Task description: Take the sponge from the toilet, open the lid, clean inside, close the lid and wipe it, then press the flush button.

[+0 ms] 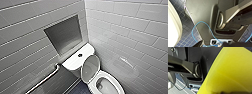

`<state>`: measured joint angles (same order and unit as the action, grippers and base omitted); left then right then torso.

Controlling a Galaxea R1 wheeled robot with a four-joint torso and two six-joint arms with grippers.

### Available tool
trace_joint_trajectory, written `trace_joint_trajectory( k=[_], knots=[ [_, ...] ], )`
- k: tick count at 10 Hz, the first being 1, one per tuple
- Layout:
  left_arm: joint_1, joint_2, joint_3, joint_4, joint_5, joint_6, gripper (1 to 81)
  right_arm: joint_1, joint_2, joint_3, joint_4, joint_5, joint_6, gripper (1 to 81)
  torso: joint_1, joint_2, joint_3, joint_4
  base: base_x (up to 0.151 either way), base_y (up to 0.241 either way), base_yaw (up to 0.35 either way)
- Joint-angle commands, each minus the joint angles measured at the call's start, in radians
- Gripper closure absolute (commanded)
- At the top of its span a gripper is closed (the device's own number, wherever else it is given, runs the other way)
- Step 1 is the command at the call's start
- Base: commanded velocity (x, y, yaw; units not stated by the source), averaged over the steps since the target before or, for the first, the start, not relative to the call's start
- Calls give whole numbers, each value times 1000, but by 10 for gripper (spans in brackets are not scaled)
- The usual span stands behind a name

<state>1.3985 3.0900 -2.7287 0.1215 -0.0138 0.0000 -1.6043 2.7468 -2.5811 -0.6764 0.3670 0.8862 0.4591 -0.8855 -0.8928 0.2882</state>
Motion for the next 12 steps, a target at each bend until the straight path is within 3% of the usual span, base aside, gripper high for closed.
trace_joint_trajectory(
  k=[1,3,5,6,12],
  knots=[
    [-5,-104,203,-6,75,-8,10,-62,39,-13,269,-23,-284,811,0,0,0,0,0,0,0],
    [-37,-170,316,-17,77,-12,10,-67,46,52,493,-101,-568,811,0,0,0,0,0,0,0],
    [-97,-201,368,-75,84,-14,10,-58,49,98,702,-183,-814,811,0,0,0,0,0,0,0],
    [-136,-218,400,-97,89,-14,10,-49,44,101,758,-197,-836,811,0,0,0,0,0,0,0],
    [-469,-327,604,-368,78,-14,10,-33,87,50,748,-206,-852,811,0,0,0,0,0,0,0]
  ],
)
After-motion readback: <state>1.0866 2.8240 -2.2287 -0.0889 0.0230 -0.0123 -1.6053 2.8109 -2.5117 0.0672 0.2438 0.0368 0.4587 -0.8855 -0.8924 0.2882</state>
